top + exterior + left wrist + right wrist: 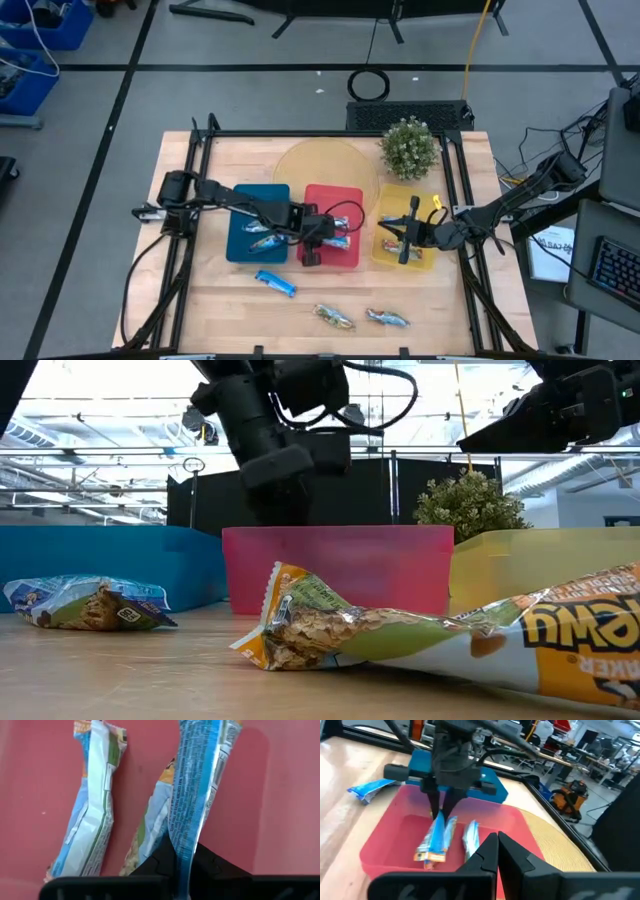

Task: Pick and place Granola Bars by type
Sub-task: Put the orange granola bar into the red bin, then put the blue granola bar into the blue bin

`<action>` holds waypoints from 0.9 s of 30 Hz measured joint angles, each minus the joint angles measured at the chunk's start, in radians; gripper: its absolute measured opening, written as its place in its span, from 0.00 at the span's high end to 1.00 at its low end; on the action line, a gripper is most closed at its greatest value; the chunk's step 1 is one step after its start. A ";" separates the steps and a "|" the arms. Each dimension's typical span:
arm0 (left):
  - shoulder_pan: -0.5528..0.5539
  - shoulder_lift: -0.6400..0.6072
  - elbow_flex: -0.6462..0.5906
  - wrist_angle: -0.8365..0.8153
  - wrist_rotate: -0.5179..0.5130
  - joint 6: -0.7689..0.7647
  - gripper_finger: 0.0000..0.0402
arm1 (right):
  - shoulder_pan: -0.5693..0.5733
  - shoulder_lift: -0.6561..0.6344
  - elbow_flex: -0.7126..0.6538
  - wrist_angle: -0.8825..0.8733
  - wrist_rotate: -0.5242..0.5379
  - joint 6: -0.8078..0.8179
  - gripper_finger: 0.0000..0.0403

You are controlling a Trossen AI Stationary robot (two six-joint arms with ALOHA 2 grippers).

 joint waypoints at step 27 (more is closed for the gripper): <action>-0.352 -0.625 -0.546 0.316 -0.172 -0.109 0.96 | -0.002 0.000 -0.001 -0.051 -0.047 0.051 1.00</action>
